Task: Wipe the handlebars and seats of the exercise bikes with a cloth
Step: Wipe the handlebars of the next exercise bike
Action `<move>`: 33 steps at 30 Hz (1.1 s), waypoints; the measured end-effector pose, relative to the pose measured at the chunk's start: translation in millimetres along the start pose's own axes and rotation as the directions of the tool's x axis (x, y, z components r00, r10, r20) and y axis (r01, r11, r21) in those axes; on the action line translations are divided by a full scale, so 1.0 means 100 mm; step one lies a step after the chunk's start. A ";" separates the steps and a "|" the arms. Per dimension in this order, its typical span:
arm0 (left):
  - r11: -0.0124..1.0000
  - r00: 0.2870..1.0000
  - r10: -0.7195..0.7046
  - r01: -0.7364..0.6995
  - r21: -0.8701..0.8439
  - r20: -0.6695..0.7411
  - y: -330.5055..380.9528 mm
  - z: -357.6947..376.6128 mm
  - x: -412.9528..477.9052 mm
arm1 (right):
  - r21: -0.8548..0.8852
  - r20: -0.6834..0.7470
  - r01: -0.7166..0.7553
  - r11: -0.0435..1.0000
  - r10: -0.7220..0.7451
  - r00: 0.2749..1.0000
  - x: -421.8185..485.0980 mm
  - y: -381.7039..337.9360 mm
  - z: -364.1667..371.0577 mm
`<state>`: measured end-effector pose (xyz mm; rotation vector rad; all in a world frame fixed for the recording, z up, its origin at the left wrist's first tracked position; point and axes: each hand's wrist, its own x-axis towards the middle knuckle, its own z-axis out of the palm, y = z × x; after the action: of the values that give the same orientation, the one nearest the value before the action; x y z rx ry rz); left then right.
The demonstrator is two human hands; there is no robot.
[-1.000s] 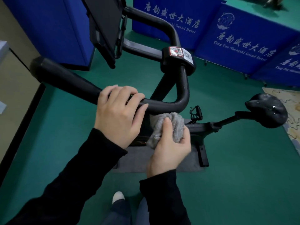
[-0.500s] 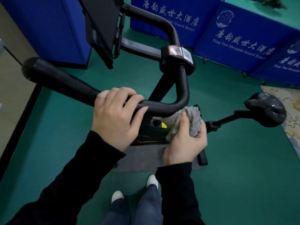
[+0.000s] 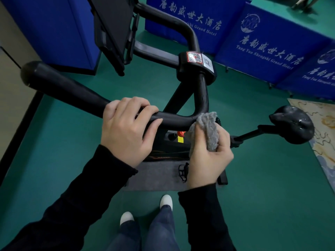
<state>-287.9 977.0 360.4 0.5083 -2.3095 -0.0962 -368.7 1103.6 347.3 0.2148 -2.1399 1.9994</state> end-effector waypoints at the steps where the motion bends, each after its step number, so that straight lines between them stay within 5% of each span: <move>1: 1.000 1.000 0.001 -0.001 0.001 -0.001 0.00 0.00 0.00 | -0.027 0.026 0.049 0.998 -0.049 0.998 0.02 0.00 -0.02; 7: 1.000 1.000 0.008 -0.008 0.003 -0.001 0.00 -0.01 0.00 | -0.171 0.109 0.116 0.978 -0.098 0.989 0.46 -0.07 -0.06; 12: 1.000 1.000 -0.001 0.001 0.000 -0.006 0.00 -0.01 -0.01 | -0.230 0.540 0.553 0.800 -0.368 0.757 0.63 -0.21 -0.12; 18: 1.000 1.000 -0.014 0.014 0.014 -0.010 0.02 -0.01 0.00 | -0.285 0.677 0.539 0.792 -0.231 0.699 0.96 -0.37 -0.10; 22: 1.000 1.000 -0.017 0.017 0.016 -0.013 0.03 0.00 0.00 | -0.202 0.826 0.678 0.707 -0.250 0.506 0.92 -0.46 0.01; 27: 1.000 0.999 -0.022 0.022 0.019 -0.023 0.02 -0.01 0.01 | -0.266 0.898 0.681 0.683 -0.082 0.433 1.22 -0.58 0.14; 33: 0.999 0.999 -0.034 0.034 -0.002 -0.005 0.03 -0.02 0.00 | -0.212 0.977 0.705 0.677 0.173 0.127 1.31 -0.63 0.58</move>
<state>-287.8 979.4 362.3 0.5464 -2.2965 -0.1138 -483.1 1045.9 437.2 2.1599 -2.8400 0.4855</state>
